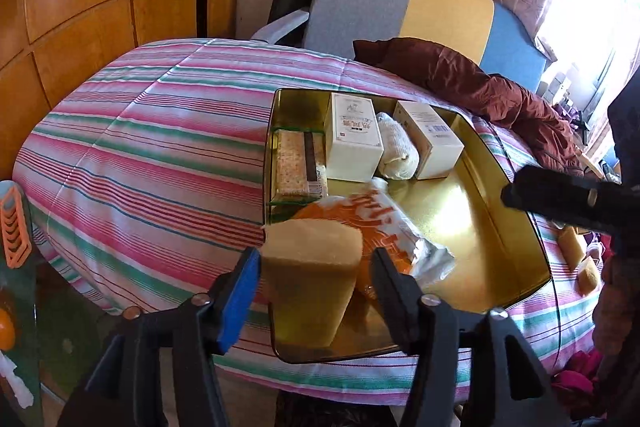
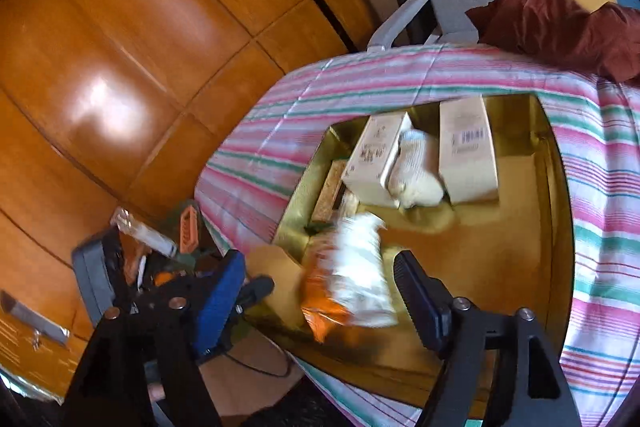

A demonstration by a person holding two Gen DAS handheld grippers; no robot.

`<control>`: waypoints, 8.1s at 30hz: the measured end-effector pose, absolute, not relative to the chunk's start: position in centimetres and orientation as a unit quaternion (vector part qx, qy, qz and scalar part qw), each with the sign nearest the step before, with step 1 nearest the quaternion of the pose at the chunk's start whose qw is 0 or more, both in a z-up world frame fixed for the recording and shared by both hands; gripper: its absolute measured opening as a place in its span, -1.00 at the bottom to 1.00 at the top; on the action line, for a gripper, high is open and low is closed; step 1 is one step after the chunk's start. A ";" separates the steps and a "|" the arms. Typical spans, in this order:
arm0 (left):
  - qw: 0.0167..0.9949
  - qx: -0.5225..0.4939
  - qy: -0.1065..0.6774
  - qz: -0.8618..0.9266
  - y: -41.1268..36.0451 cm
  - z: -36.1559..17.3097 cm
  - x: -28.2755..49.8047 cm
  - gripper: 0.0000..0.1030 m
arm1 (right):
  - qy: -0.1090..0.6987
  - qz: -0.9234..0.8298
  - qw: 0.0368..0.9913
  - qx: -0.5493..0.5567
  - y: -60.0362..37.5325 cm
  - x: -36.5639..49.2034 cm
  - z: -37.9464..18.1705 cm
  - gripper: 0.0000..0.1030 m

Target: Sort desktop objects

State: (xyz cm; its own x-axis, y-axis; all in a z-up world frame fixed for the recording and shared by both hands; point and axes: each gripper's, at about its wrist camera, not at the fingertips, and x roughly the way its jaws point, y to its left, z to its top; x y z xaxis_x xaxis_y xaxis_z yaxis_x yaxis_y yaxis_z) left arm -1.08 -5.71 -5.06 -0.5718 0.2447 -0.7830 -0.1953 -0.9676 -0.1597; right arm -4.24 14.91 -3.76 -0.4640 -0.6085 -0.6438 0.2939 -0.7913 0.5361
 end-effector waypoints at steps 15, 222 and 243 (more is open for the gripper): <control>0.095 -0.389 -0.004 0.916 -5.2 -1.2 -1.1 0.33 | -0.121 -0.862 0.208 0.445 16.3 -2.0 -5.3 0.67; 0.141 -0.375 0.019 0.916 -1.7 -0.1 -5.3 0.40 | -0.093 -0.868 0.228 0.430 16.2 -5.6 -2.5 0.09; 0.193 -0.347 0.053 0.916 2.6 2.4 -2.1 0.41 | -0.123 -0.888 0.145 0.419 24.3 -1.3 -1.9 0.42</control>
State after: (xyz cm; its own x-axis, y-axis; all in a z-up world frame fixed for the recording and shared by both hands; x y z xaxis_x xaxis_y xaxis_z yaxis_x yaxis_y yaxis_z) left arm -2.13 2.60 2.40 -0.6842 0.3165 -0.6570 -0.3904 -0.9199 -0.0366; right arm -1.26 24.29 -1.90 -0.6063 -0.3604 -0.7089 0.1548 -0.9278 0.3394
